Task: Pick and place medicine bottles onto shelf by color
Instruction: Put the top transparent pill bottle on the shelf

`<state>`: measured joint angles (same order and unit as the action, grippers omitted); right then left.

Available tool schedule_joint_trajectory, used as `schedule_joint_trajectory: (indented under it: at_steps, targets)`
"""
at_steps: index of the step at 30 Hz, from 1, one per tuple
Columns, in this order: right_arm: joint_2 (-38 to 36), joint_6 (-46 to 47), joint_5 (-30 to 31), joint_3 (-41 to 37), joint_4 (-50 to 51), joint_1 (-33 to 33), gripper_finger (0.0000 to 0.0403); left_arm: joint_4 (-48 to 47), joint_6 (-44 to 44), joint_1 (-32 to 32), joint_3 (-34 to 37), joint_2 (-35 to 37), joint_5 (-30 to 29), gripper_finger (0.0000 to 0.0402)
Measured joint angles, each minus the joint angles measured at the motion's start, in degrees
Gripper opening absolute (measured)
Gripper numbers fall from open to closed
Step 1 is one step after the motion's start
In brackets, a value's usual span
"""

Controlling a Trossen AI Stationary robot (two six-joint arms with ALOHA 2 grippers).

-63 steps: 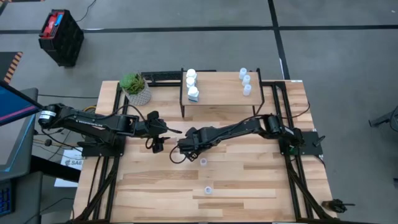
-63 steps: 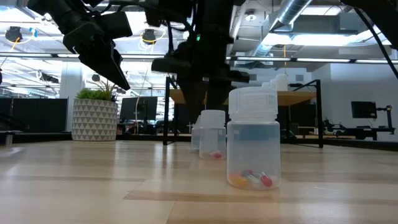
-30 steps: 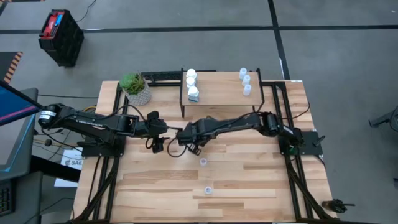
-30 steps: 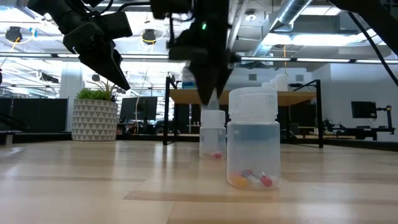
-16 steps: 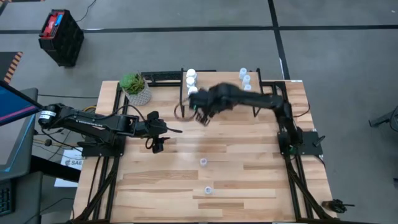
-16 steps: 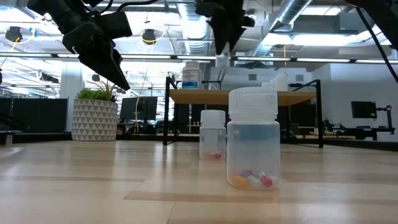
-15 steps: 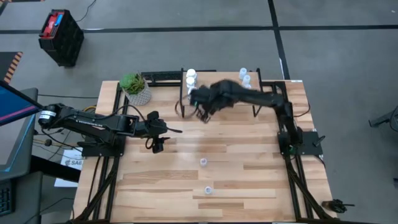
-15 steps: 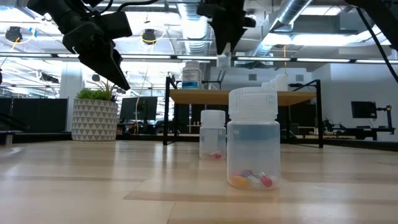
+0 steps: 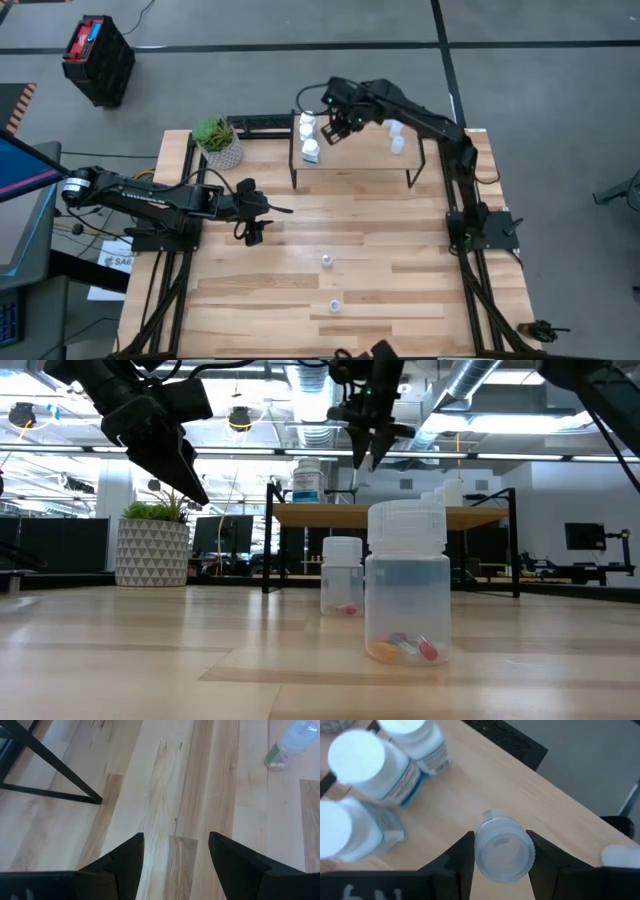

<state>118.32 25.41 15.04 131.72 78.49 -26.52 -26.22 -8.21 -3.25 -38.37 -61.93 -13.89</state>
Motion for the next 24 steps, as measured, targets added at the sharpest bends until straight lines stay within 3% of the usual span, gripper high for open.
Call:
schedule_joint_trajectory:
  at_steps: [7, 24]
  targets:
    - [2.0, 0.0, -2.0, -0.2, -0.6, -2.6, 0.015, 0.0, 0.0, 0.0, 0.0, 0.0, 0.0, 0.021]
    - [5.2, 0.1, -2.7, 0.0, -1.2, -4.5, 0.0165, 0.0, 0.0, 0.0, 0.0, 0.0, 0.0, 0.021]
